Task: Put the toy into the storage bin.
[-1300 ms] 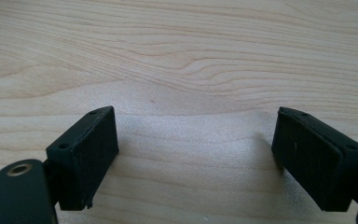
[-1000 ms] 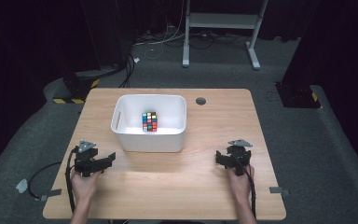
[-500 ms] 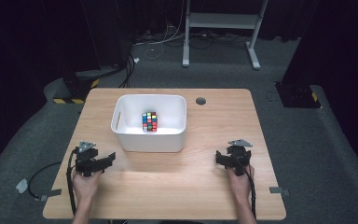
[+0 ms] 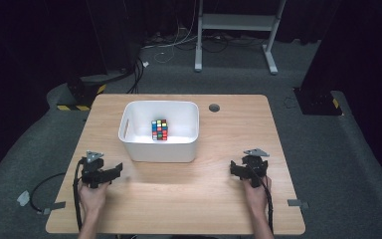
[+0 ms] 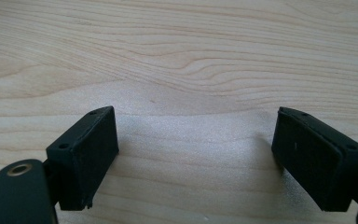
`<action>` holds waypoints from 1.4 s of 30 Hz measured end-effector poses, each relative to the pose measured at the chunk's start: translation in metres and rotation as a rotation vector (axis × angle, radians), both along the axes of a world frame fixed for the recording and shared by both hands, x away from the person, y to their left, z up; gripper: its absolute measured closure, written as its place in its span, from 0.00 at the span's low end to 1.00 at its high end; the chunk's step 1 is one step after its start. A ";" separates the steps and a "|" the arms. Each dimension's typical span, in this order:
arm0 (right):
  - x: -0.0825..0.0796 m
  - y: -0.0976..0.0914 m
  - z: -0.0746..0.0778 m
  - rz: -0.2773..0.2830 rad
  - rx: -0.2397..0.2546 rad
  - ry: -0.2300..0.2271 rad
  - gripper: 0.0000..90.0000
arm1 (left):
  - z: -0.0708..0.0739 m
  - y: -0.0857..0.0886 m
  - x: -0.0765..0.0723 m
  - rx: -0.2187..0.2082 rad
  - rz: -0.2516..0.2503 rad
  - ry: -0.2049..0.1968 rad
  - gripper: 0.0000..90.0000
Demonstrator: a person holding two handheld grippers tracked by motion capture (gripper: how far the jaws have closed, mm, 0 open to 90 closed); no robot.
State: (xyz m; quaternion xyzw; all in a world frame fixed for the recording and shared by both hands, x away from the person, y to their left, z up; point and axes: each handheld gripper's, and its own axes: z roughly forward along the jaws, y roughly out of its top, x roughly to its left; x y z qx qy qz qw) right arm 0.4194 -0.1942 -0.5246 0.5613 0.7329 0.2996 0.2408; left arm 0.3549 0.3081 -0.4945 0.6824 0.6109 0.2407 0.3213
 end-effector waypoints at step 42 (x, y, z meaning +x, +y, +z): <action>0.000 0.000 0.000 0.000 0.000 0.000 0.16 | -0.020 -0.005 0.015 0.105 0.040 0.018 0.24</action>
